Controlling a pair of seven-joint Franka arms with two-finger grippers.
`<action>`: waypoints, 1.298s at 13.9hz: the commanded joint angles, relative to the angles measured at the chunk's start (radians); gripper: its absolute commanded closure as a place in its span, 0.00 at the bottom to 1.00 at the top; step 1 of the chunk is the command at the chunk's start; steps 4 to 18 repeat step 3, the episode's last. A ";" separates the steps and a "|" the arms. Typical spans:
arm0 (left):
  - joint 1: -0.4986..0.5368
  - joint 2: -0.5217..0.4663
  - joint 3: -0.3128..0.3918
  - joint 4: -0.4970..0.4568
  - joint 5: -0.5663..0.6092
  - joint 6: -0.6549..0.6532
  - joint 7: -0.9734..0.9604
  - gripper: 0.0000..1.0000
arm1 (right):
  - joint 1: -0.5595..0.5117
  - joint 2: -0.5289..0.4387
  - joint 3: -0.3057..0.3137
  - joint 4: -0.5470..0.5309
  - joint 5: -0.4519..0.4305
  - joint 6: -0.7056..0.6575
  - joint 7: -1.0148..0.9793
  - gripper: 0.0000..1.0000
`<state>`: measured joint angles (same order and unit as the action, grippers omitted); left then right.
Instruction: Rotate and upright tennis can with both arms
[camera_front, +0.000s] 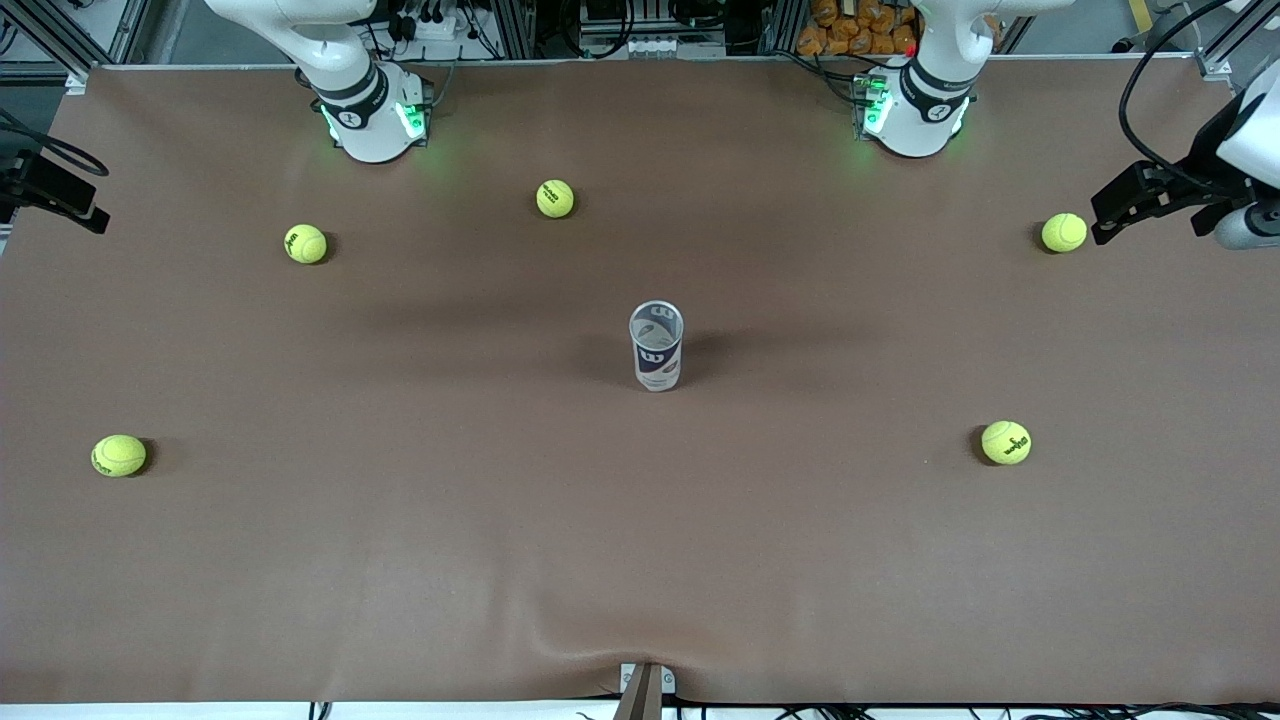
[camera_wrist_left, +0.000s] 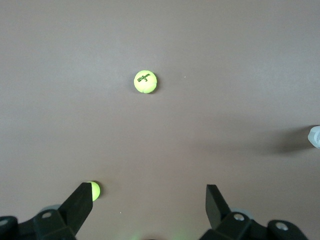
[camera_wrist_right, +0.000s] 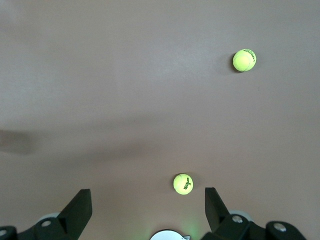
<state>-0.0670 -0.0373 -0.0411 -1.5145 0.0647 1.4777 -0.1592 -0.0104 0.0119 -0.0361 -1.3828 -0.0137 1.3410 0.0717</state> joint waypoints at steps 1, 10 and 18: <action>-0.016 -0.021 0.015 -0.021 -0.016 0.009 0.007 0.00 | 0.003 0.005 0.002 0.002 -0.014 -0.003 -0.001 0.00; -0.016 -0.019 0.015 -0.018 -0.028 0.009 0.007 0.00 | 0.003 0.007 0.004 0.002 -0.012 -0.003 -0.001 0.00; -0.016 -0.019 0.015 -0.018 -0.028 0.009 0.007 0.00 | 0.003 0.007 0.004 0.002 -0.012 -0.003 -0.001 0.00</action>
